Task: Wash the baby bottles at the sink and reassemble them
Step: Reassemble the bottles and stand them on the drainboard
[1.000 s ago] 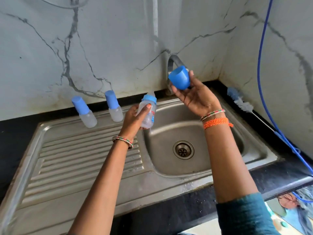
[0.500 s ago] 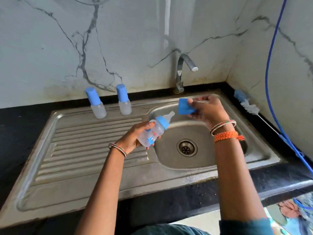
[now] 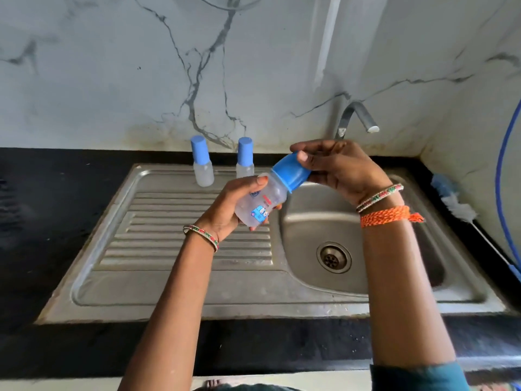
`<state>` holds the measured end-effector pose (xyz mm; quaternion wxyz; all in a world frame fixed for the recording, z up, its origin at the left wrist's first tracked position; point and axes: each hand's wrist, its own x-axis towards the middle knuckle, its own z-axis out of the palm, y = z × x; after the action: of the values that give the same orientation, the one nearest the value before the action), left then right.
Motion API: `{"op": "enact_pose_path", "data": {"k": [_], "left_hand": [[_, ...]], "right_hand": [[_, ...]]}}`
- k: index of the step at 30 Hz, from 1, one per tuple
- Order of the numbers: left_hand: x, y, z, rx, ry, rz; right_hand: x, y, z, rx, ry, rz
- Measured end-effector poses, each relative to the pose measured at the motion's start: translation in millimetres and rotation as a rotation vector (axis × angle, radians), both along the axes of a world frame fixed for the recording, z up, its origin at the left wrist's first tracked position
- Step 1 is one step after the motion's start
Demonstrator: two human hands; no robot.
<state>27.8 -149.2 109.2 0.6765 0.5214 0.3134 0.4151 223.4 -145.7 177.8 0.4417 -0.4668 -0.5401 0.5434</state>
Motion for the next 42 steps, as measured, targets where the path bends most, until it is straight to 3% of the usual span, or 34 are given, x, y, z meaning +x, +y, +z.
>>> {"op": "enact_pose_path", "data": {"k": [8,14,19,22,24,29,33,39,42], "left_hand": [[-22.1,-2.9,2.5,-0.065,-0.172,0.042],[-44.4,-0.4,-9.3,-0.096,-0.262,0.045],[-50.7,2.9,-40.5,-0.197,-0.237,0.122],[-63.6,13.9,-46.3,-0.146,-0.212,0.169],[-79.6,20.3,-47.1,-0.116,-0.157,0.240],[-142.1,55.3,-69.5,-0.102,0.292,0.461],[-208.1,92.8,-84.6,-0.179,0.345,0.712],[-264.2,140.4,-115.8,-0.211,0.450,0.716],[-275.3,159.9,-126.4,-0.229,0.457,0.722]], "right_hand": [[-35.5,14.1,19.6,-0.013,-0.195,0.042],[-53.6,13.0,8.7,0.013,-0.114,0.085],[-81.7,27.4,-17.9,0.026,-0.268,0.103],[-107.5,34.9,-35.7,0.167,-0.368,0.038],[-125.2,44.4,-45.4,0.213,-0.375,0.045],[-174.8,86.9,-67.0,0.283,-0.528,0.051],[-225.3,142.9,-82.4,0.336,-0.638,0.032],[-294.9,208.1,-133.8,0.460,-0.959,-0.041],[-315.8,226.1,-156.8,0.487,-1.016,-0.090]]}}
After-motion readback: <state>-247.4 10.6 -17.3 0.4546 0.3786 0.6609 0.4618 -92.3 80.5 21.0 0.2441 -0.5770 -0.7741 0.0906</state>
